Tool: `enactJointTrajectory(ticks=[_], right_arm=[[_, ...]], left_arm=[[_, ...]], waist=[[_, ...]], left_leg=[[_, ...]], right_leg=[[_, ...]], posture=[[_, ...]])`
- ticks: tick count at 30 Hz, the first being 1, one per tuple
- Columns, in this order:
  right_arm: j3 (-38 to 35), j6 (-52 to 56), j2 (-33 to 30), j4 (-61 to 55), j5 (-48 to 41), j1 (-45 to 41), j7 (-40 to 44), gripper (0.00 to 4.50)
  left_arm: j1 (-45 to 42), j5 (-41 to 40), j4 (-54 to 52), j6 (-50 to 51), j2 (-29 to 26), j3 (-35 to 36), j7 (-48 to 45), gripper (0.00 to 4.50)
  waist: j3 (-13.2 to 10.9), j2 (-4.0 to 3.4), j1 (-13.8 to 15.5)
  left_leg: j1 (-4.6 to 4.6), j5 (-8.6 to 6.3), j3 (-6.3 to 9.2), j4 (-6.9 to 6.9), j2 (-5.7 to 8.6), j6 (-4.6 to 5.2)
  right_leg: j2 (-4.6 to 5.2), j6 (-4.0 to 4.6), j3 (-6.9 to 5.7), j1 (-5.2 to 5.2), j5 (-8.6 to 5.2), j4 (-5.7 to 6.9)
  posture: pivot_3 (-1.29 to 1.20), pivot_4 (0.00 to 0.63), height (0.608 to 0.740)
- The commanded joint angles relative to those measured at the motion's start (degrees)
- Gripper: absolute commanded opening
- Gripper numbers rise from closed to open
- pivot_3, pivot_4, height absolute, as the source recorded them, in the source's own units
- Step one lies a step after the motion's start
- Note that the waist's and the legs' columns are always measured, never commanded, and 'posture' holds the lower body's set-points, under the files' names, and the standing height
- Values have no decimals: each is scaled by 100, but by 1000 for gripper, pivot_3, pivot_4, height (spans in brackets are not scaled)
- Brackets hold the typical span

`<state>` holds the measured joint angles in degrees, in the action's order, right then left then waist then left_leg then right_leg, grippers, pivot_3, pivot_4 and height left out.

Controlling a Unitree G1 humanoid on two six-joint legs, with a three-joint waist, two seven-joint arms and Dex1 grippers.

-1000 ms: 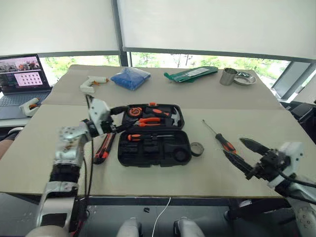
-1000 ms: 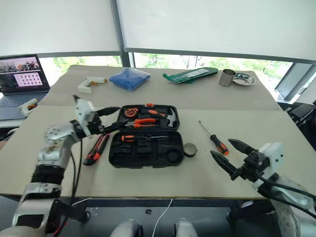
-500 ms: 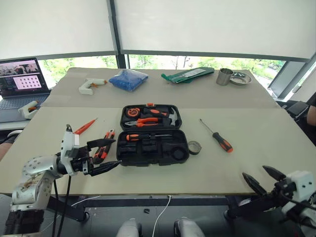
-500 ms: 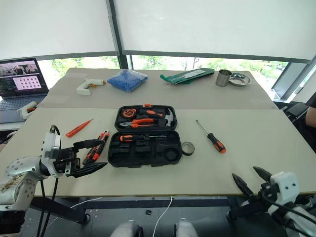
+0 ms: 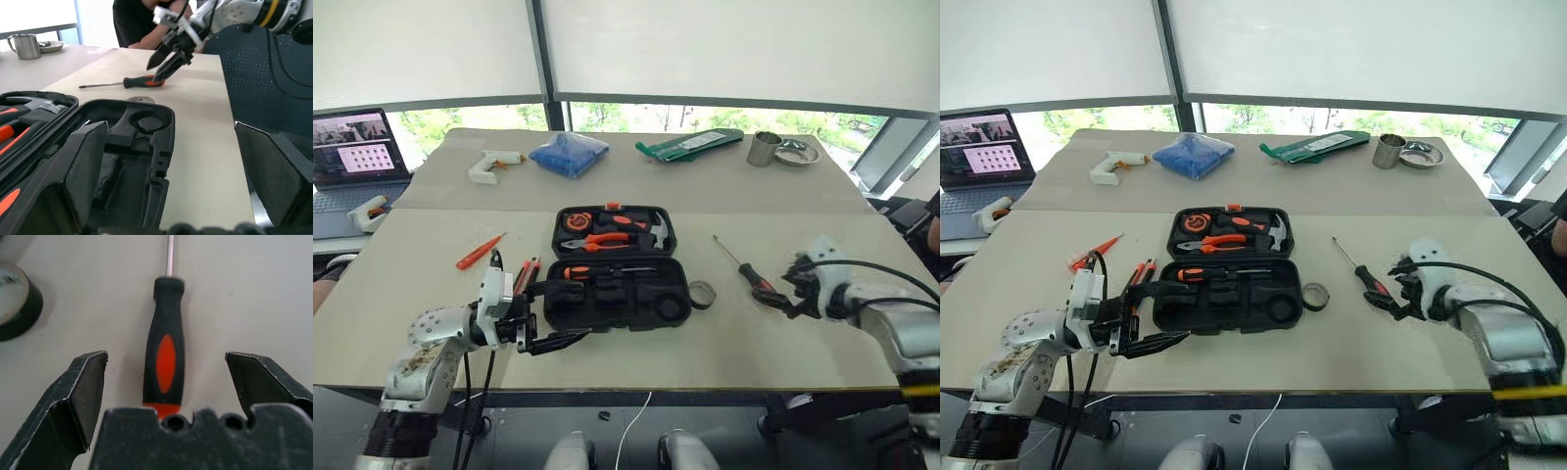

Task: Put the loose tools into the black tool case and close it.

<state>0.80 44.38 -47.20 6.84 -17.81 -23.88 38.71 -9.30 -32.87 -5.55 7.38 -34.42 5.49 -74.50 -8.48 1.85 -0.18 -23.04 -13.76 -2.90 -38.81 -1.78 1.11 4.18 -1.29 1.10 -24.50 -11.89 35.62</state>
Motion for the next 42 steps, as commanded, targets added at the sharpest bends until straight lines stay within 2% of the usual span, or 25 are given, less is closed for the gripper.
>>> enactJointTrajectory(ticks=[1, 5, 6, 8, 9, 10, 12, 14, 16, 20, 25, 28, 32, 42], right_arm=[[58, -222, 94, 304, 225, -274, 76, 3397], [52, -356, 176, 356, 305, -277, 176, 2089], [-2, -411, 198, 357, 331, -258, 137, 1622], [-108, -426, 221, 360, 360, -226, 75, 1094], [-323, -564, 277, 389, 312, -243, -34, 1027], [-505, -636, 296, 391, 230, -255, -52, 1029], [-609, -1436, 195, 181, 153, -250, 455, 1029], [-519, -2099, 136, -33, 164, -306, 977, 1029], [-300, -2189, 317, -321, -50, -714, 1469, 1029], [885, -2046, 640, -423, 422, -1763, 2220, 1029], [2447, -2640, 872, -13, 1618, -2607, 3003, 1029], [2740, -2555, 1236, 349, 1917, -2841, 2886, 1029], [2840, -2411, 1551, 658, 2210, -3010, 2759, 1029], [2892, -2752, 1599, 1414, 2570, -3259, 2994, 1029]], left_arm=[[-69, 118, -128, -249, -24, 60, 106, 4500], [87, 126, -260, -295, 21, 37, 193, 4500], [128, 75, -319, -265, 42, 38, 225, 4500], [177, -5, -403, -216, 70, 45, 278, 4500], [188, -84, -483, -139, 99, 79, 363, 4500], [193, -134, -559, -78, 123, 110, 454, 4500], [235, -271, -763, 80, 138, 236, 681, 4500], [301, -405, -913, 223, 128, 356, 882, 4500], [450, -454, -969, 300, 86, 532, 1052, 4500], [811, -317, -865, 212, -51, 949, 1266, 4500], [1248, 54, -576, -24, -199, 1351, 1552, 4500], [1390, 63, -590, -64, -203, 1455, 1614, 4500], [1557, 62, -906, -21, -114, 1405, 1744, 4500], [1827, 214, -1178, -145, 2, 1152, 1822, 4500]], waist=[[0, 0, 0], [0, 0, -4], [0, 0, -8], [0, 0, -11], [0, 0, -11], [0, 0, -12], [-1, -2, -11], [-2, -4, -22], [-2, -3, -70], [-9, -7, -253], [-11, -9, -147], [-13, -10, -32], [-13, -10, -15], [-13, -10, -55]], left_leg=[[-2, 0, 0, 0, 2, 0], [-5, 0, 0, -1, 3, 1], [-4, 0, -1, -1, 3, 1], [-5, -1, -1, 0, 0, 1], [-5, 0, -1, -1, 0, 0], [-5, 0, -1, -1, 0, 0], [-6, 0, -1, -1, 1, 0], [-7, -1, -1, -1, 0, 1], [-4, -1, 1, 0, -4, 1], [18, -2, 11, 3, -25, 3], [21, -2, 6, 1, -66, 2], [7, -3, -4, 1, -76, -2], [-35, 3, -23, -7, -72, -21], [-19, 3, -29, -5, -80, -24]], right_leg=[[2, -2, 0, 0, 0, -2], [6, -10, -1, 1, 5, -12], [7, -11, -2, 2, 6, -14], [7, -13, -2, 2, 6, -16], [6, -13, -3, 2, 7, -17], [6, -13, -3, 2, 7, -17], [7, -16, -2, 2, 9, -16], [6, -18, -2, 1, 9, -19], [2, -20, -3, 4, 8, -21], [-24, -24, 17, 4, 10, -18], [-65, 2, 0, 2, 5, -12], [-63, 44, -5, -17, 24, -8], [-58, 47, 8, -68, 27, 16], [-73, 64, 7, -68, 33, 25]], posture=[[0, 150, 740], [0, 150, 740], [0, 150, 740], [0, 150, 740], [0, 150, 740], [0, 150, 740], [0, 150, 740], [0, 150, 740], [0, 150, 740], [0, 150, 740], [0, 150, 740], [0, 150, 740], [0, 150, 740], [0, 150, 740]])
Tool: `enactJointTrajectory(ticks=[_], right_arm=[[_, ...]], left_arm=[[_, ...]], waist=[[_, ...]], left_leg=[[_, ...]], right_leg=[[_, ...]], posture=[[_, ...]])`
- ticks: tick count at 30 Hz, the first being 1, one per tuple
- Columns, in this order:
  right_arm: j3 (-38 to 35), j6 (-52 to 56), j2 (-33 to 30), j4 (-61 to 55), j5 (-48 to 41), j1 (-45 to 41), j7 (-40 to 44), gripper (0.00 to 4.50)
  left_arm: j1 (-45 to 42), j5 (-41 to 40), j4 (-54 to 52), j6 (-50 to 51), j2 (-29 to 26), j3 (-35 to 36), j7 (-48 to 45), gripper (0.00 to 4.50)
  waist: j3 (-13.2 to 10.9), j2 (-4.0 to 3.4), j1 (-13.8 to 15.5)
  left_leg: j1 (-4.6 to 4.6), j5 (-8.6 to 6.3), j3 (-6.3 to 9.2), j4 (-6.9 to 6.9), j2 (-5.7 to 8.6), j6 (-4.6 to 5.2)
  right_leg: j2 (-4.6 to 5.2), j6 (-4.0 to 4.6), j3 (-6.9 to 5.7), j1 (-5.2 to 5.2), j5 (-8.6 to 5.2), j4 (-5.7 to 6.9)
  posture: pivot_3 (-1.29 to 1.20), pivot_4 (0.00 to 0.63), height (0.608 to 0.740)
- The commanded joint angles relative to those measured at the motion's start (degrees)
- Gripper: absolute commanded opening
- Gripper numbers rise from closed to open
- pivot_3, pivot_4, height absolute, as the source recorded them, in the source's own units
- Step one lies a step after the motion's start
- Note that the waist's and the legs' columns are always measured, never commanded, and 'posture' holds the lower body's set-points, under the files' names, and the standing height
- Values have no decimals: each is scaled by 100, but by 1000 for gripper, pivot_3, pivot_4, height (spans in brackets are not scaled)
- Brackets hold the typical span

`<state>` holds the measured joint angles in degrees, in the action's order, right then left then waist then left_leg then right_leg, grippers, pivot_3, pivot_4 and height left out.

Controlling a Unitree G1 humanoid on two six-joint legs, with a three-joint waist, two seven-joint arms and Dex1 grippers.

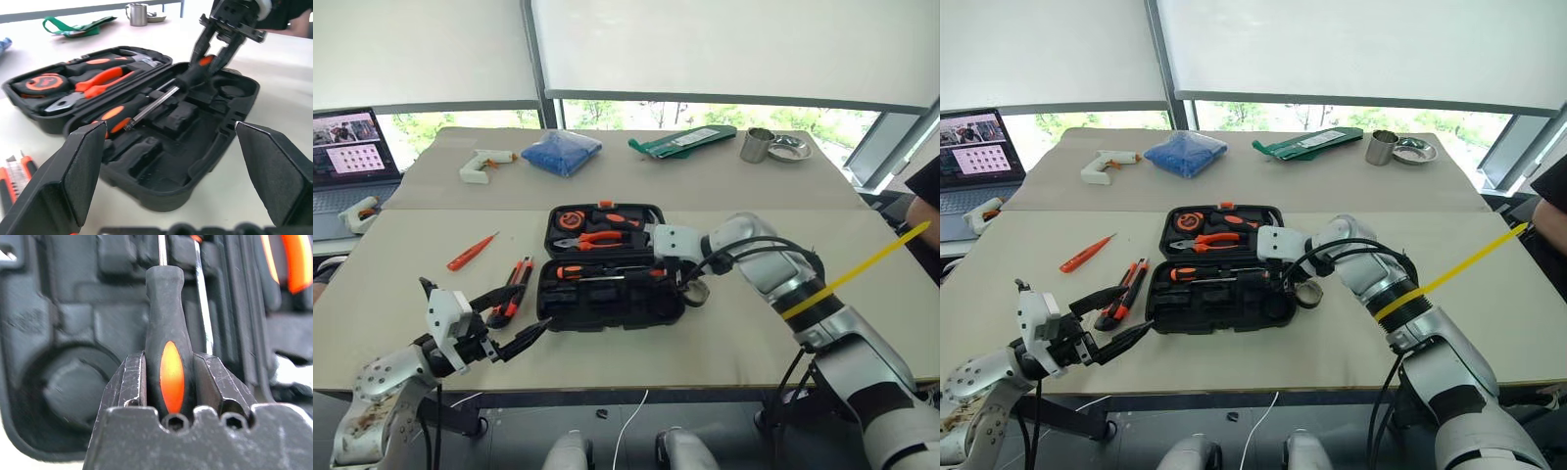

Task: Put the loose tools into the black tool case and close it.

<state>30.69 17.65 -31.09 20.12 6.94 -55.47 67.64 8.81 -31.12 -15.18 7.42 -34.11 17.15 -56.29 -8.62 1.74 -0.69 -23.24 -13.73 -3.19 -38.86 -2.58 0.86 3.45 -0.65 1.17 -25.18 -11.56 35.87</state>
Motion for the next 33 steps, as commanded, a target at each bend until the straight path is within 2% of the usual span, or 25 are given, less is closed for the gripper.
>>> enactJointTrajectory(ticks=[1, 12, 14, 16, 18, 22, 26, 32, 33], right_arm=[[-107, -66, 23, 116, 90, -99, 109, 1029], [-99, -541, 344, 539, 296, -203, 93, 1029], [-136, -641, 354, 570, 330, -219, 67, 2035], [-245, -771, 329, 583, 280, -331, 129, 2555], [-390, -910, 268, 604, 186, -504, 238, 3260], [-807, -928, 346, 530, -384, -688, 703, 3260], [-1136, -998, 694, 593, -752, -525, 570, 2161], [-1212, -1331, 1251, 1136, -598, -72, -111, 42], [-1194, -1402, 1291, 1268, -539, -50, -181, 16]], left_arm=[[21, 43, -220, -149, -30, -23, 6, 4500], [18, 70, -201, -152, -44, -48, -13, 4500], [27, 72, -210, -153, -32, -57, -5, 4500], [20, 49, -220, -133, -17, -54, 20, 4500], [-16, 10, -222, -98, -18, -30, 51, 4500], [-91, 10, -135, -119, -42, -8, 60, 4500], [-229, 76, 36, -178, -32, -6, 93, 4500], [-219, 8, 19, -87, -102, 24, 35, 4500], [-199, -15, 18, -72, -128, 48, 9, 4500]], waist=[[0, 0, -5], [0, 0, -15], [0, 0, -15], [0, 0, -15], [-1, -1, -15], [-1, -2, -15], [-1, -2, -14], [-1, -2, -21], [-1, -2, -19]], left_leg=[[3, 0, -1, 0, -1, 0], [6, 0, -3, 1, -4, 0], [6, 0, -3, 2, -5, 0], [5, 0, -3, 3, -5, 0], [4, 0, -3, 3, -5, 0], [2, 0, -3, 3, -5, 0], [6, 0, -3, 4, -7, 0], [5, 0, -4, 4, -8, -1], [2, 0, -4, 4, -7, -1]], right_leg=[[-1, 1, 0, 1, 0, 1], [-4, 5, 0, 0, -2, 6], [-5, 6, 0, -1, -2, 7], [-4, 6, 0, -1, -2, 7], [-4, 6, 0, -2, -2, 7], [-4, 6, 0, -4, -2, 7], [-5, 8, -1, -1, -2, 7], [-7, 10, -1, -2, 0, 12], [-6, 11, 0, -4, 0, 11]], posture=[[0, 150, 740], [0, 150, 740], [0, 150, 740], [0, 150, 740], [0, 150, 740], [0, 150, 740], [0, 150, 740], [0, 150, 740], [0, 150, 740]])
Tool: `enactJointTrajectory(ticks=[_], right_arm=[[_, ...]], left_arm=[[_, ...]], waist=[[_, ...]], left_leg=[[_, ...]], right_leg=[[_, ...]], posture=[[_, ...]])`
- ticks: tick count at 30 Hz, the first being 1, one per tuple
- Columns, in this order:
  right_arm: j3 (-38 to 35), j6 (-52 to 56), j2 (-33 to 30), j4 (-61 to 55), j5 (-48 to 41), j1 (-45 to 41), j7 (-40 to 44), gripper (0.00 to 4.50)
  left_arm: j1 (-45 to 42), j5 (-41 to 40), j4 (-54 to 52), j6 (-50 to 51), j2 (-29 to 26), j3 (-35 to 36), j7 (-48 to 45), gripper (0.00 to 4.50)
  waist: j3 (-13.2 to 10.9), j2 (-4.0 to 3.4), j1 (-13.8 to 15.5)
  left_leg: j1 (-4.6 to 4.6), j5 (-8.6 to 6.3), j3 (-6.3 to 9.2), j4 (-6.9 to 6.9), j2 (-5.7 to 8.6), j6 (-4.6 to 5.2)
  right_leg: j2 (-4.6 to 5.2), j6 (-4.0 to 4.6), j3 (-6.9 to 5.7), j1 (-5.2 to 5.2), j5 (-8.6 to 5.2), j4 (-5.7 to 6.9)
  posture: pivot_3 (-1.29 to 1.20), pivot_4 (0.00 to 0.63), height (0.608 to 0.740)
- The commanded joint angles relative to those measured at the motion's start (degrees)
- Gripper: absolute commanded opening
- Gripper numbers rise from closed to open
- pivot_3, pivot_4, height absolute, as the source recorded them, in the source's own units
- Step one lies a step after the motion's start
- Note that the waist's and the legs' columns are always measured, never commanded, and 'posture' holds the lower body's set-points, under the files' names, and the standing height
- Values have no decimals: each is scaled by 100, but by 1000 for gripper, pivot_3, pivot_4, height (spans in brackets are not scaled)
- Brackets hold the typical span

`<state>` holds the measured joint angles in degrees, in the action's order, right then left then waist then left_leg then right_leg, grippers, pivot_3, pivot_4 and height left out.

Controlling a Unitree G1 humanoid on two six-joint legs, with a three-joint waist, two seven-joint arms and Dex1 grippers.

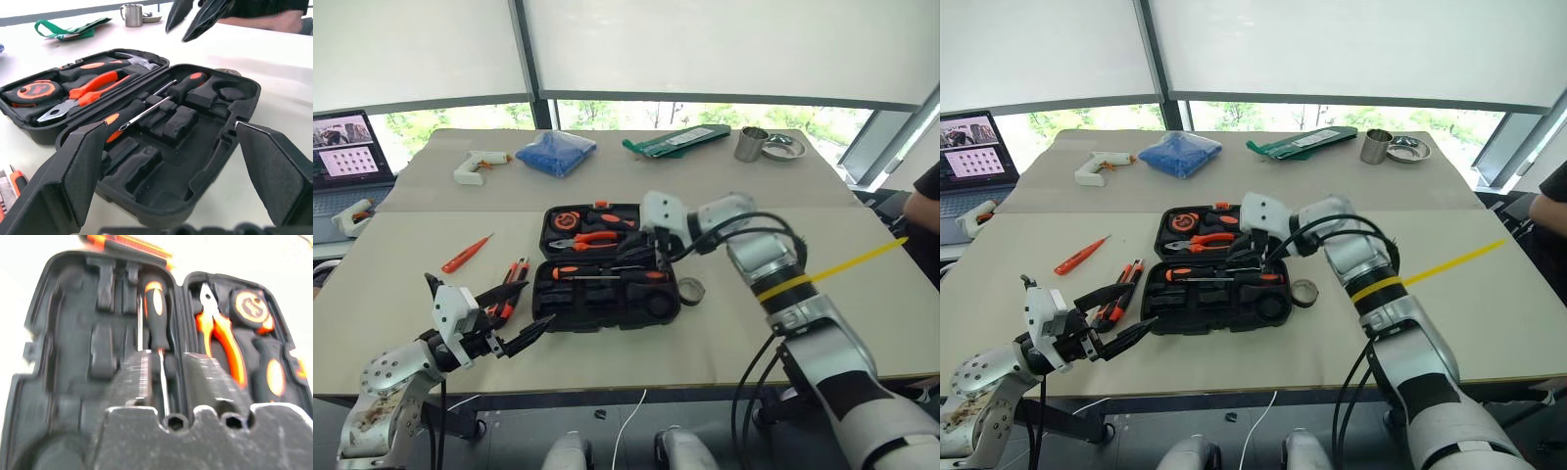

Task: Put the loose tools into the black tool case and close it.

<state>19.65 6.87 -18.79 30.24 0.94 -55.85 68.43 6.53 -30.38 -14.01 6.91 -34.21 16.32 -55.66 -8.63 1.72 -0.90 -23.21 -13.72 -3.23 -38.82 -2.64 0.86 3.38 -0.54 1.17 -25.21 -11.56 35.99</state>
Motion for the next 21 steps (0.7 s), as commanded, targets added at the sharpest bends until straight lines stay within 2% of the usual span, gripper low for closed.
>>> enactJointTrajectory(ticks=[1, 17, 21], right_arm=[[-59, -430, 117, 460, 132, -3, -351, 16], [378, -825, 584, 1780, 828, -69, -559, 16], [232, -1036, 719, 1745, 738, -65, -632, 16]], left_arm=[[40, -104, -77, -15, -154, 156, -87, 4500], [-41, -169, -79, 164, -289, 255, 14, 4500], [-65, -183, -114, 281, -321, 291, 133, 4500]], waist=[[0, 0, 4], [0, -2, -61], [1, -2, -127]], left_leg=[[-1, 0, 0, 0, 1, 0], [29, 1, -4, 3, -9, -1], [48, 1, -7, 4, -14, -1]], right_leg=[[1, 0, 0, 0, 0, 1], [-7, 8, 1, 16, 0, 8], [-10, 13, 1, 29, -3, 10]], posture=[[0, 150, 740], [0, 150, 740], [0, 150, 740]])
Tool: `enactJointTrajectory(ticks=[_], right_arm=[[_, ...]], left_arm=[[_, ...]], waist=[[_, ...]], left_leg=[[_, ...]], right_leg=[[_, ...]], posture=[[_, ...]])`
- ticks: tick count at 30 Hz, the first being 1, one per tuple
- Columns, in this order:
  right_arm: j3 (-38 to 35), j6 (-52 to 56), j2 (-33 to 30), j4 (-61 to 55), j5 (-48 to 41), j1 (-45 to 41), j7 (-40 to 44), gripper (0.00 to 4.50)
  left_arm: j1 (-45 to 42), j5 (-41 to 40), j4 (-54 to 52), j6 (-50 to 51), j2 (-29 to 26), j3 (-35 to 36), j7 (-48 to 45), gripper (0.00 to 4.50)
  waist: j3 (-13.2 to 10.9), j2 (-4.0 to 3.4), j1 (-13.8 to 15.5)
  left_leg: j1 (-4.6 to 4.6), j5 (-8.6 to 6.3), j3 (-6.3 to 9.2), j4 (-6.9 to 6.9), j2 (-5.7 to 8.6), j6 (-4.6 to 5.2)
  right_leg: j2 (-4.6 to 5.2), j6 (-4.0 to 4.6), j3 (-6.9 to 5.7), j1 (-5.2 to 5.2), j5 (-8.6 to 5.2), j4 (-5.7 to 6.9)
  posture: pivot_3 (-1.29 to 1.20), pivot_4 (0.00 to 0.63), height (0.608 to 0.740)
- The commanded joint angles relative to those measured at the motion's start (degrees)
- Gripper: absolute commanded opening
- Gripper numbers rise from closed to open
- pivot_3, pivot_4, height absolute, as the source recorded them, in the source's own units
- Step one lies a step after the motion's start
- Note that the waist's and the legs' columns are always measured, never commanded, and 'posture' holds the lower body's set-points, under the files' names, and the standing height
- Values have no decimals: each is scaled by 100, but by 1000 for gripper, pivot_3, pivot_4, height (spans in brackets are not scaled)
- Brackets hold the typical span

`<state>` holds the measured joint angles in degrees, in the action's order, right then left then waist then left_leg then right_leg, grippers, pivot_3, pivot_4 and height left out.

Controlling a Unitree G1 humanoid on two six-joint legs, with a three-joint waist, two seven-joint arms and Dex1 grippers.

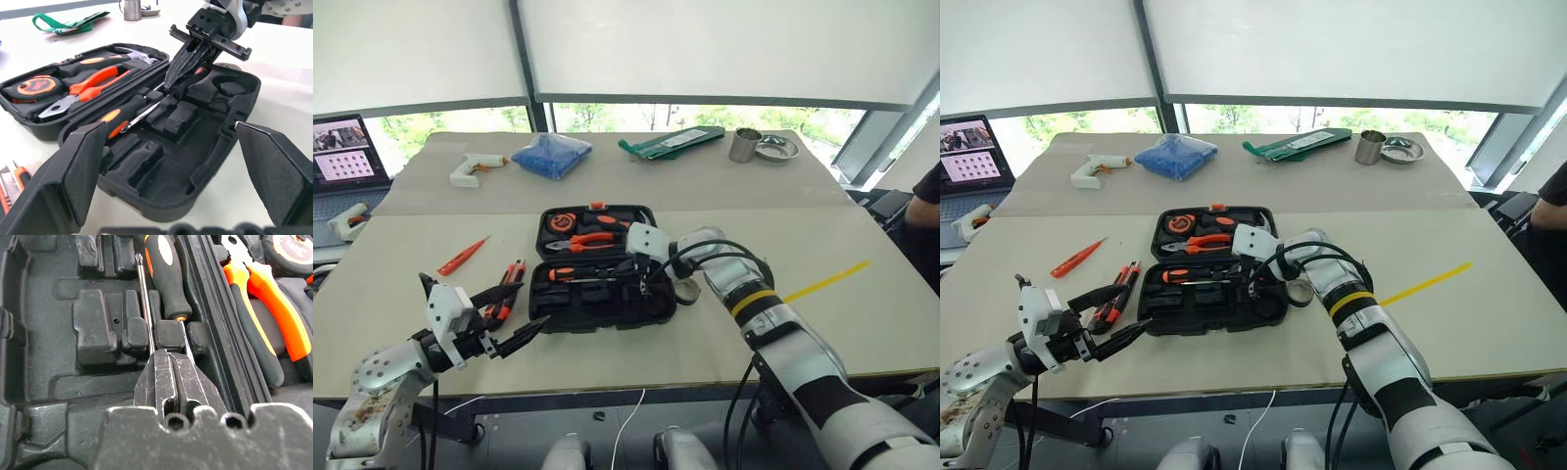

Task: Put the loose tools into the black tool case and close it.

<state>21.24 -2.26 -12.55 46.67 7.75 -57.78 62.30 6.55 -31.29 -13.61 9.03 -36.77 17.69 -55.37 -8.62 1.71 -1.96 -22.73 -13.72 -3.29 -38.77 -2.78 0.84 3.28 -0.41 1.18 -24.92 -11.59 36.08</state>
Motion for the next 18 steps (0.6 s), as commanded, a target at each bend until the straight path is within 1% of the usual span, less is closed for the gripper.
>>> enactJointTrajectory(ticks=[1, 2, 4, 5, 6, 7, 8, 12, 14, 15, 16, 18], right_arm=[[-90, -169, 87, -63, -116, 126, 29, 16], [-266, -208, 65, -257, -317, 133, 96, 16], [-888, 148, 11, -1083, -1197, 300, 438, 16], [-1192, 422, -69, -1564, -1569, 438, 445, 16], [-1388, 665, -187, -2033, -1833, 601, 475, 587], [-1504, 818, -348, -2485, -1949, 805, 444, 777], [-1627, 987, -516, -3008, -2079, 1076, 396, 1063], [-2272, 1075, -761, -4677, -2687, 2166, -113, 2456], [-2481, 912, -882, -5213, -2827, 2735, -191, 3007], [-2533, 845, -947, -5399, -2865, 2966, -188, 3508], [-2626, 615, -1014, -5549, -3021, 3299, 5, 3706], [-2730, 343, -1099, -5713, -3220, 3713, 185, 4482]], left_arm=[[-42, -133, -188, 114, -66, 204, 151, 4500], [-9, -190, -220, 159, -70, 265, 190, 4500], [109, -373, -272, 261, -90, 494, 209, 4500], [177, -426, -239, 295, -112, 655, 227, 4500], [253, -517, -210, 376, -135, 819, 245, 4500], [331, -601, -156, 454, -159, 991, 261, 4500], [404, -625, -45, 462, -163, 1198, 306, 4500], [603, -607, 596, 163, -111, 1969, 411, 4500], [755, -559, 1009, 57, -110, 2317, 440, 4500], [831, -544, 1172, 42, -120, 2439, 439, 4500], [926, -506, 1433, 14, -133, 2582, 464, 4500], [1022, -473, 1766, -19, -152, 2748, 493, 4500]], waist=[[0, 0, -40], [0, 0, -50], [-1, 0, -49], [-3, -1, -47], [-4, -1, -42], [-4, -1, -35], [-4, -2, -29], [-2, 1, 45], [-3, 1, 70], [-3, 2, 73], [-3, 1, 68], [-4, 2, 76]], left_leg=[[3, 0, 0, 0, -1, 0], [3, 0, 0, 1, -2, 0], [-1, 0, 1, 1, -4, 0], [-15, 0, 3, 1, -6, 0], [-25, 0, 4, 3, -5, 0], [-38, 0, 9, 3, -7, 0], [-44, 0, 13, 3, -7, 0], [-43, -13, 15, 11, -5, -20], [-42, -18, 9, 10, -3, -28], [-42, -18, 4, 10, 0, -28], [-41, -18, 2, 10, -1, -29], [-37, -18, -8, 10, 0, -29]], right_leg=[[0, 1, 0, 2, -1, 1], [-1, 1, 0, 1, -1, 2], [-4, 2, 0, -3, -1, 3], [-6, 3, 0, -15, 0, 3], [-5, 4, 2, -24, 0, 4], [-3, 4, 2, -34, 0, 7], [2, 3, 0, -39, 1, 8], [12, -4, -10, -30, -4, -9], [11, -5, -12, -31, -5, -13], [11, -5, -11, -33, -5, -13], [10, -6, -11, -32, -6, -14], [11, -9, -6, -32, -9, -18]], posture=[[0, 150, 740], [0, 150, 740], [0, 150, 740], [0, 150, 740], [0, 150, 740], [0, 150, 740], [0, 150, 740], [0, 150, 740], [0, 150, 740], [0, 150, 740], [0, 150, 740], [0, 150, 740]])
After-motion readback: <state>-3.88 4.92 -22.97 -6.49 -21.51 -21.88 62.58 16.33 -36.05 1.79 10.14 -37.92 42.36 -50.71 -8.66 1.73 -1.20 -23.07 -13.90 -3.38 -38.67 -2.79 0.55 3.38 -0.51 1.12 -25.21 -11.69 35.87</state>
